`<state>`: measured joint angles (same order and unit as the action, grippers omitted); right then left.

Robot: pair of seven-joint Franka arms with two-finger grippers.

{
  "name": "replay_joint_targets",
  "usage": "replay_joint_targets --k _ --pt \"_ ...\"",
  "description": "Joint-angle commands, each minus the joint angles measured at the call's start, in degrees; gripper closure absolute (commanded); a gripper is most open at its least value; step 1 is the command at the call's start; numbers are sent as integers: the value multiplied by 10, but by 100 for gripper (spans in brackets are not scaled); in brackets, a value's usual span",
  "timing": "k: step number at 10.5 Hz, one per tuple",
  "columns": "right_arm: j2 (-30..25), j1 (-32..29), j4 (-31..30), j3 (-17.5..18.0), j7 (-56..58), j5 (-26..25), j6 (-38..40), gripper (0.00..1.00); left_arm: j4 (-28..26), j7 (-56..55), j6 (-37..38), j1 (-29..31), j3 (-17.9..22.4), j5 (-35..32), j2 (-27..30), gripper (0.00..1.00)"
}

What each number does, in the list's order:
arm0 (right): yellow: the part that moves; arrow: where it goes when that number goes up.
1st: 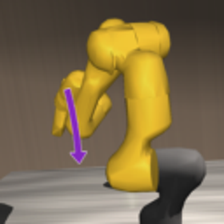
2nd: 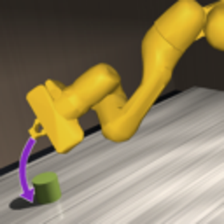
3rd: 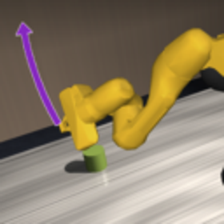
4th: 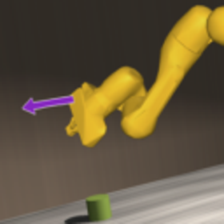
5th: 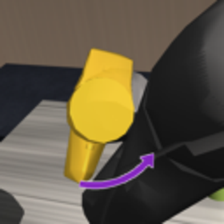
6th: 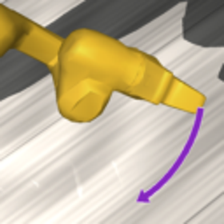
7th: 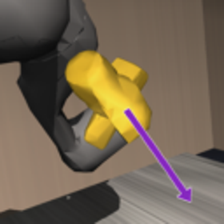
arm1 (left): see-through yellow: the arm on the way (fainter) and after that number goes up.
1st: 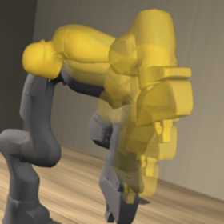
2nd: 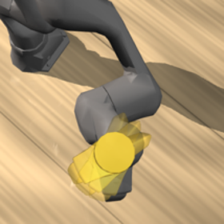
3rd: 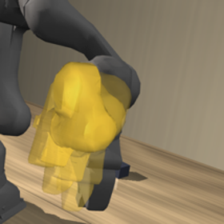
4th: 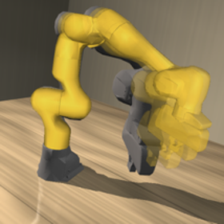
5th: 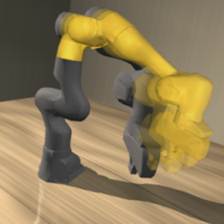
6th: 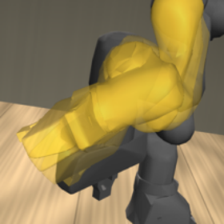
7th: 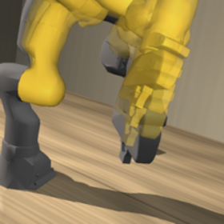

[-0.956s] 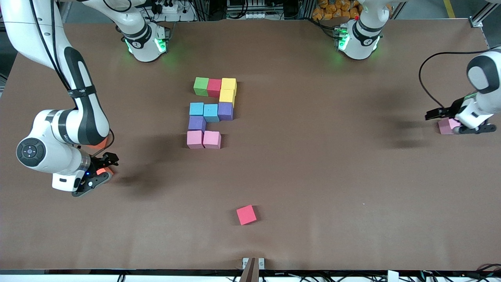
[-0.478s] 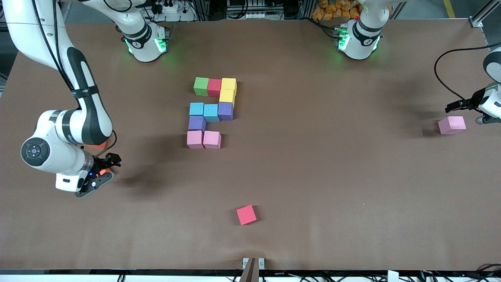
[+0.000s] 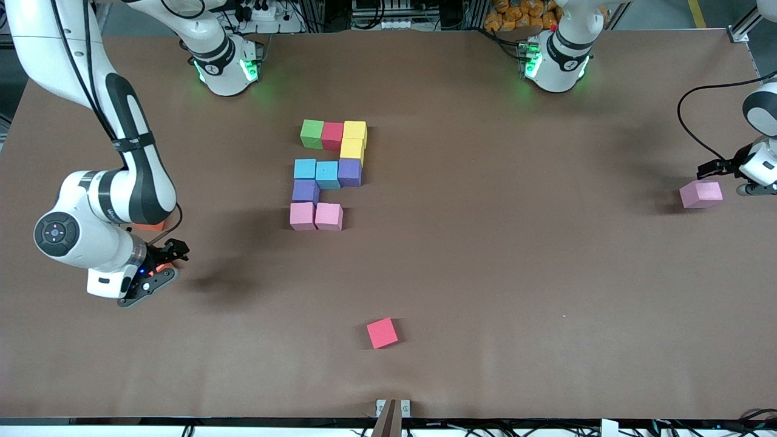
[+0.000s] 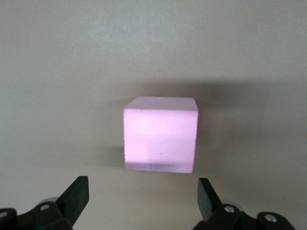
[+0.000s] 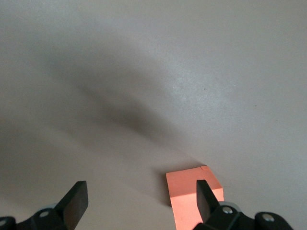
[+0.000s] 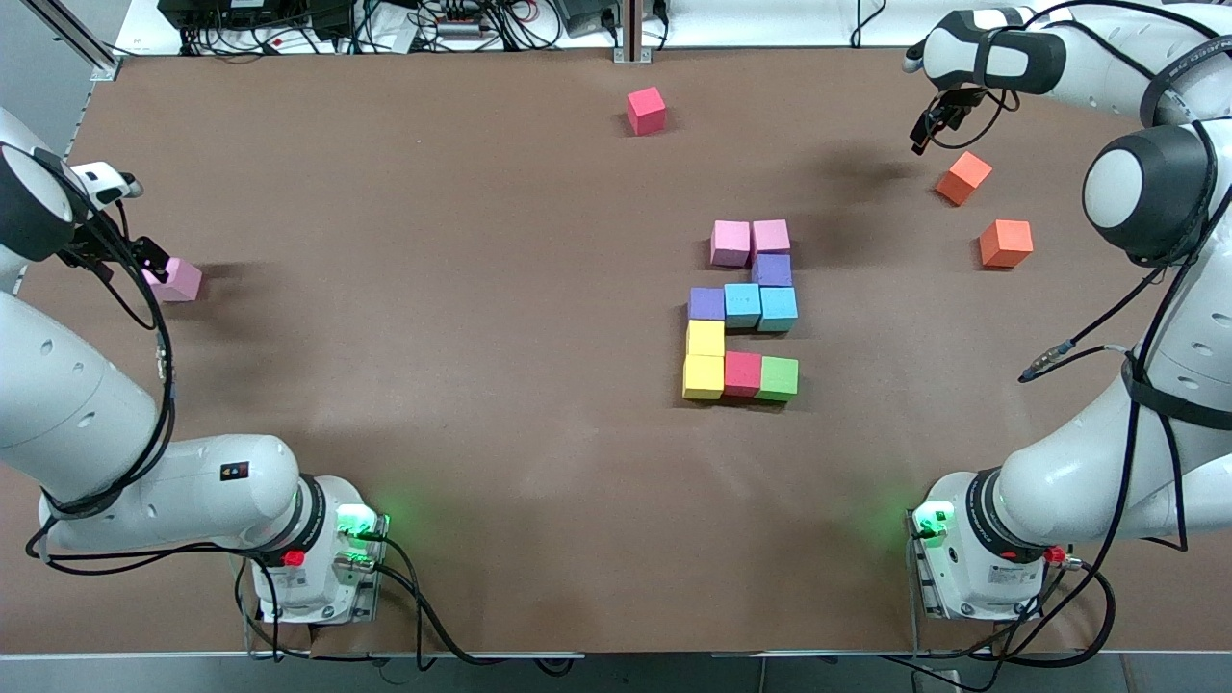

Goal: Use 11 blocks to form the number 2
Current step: 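Close the left gripper on the loose pink cube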

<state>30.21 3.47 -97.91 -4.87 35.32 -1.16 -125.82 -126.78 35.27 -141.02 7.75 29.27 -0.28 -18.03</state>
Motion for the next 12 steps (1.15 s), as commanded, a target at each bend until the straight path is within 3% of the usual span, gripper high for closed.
replay_joint_targets --k 1,6,12 --pt "-1 -1 0 0 5 0 -5 0 21 24 -2 2 1 46 -23 0" --pt "-1 -2 0 0 5 0 -5 0 23 95 -7 1 1 156 -49 0" --pt "-1 -2 0 0 5 1 -5 0 40 99 -7 -4 1 154 -56 0"
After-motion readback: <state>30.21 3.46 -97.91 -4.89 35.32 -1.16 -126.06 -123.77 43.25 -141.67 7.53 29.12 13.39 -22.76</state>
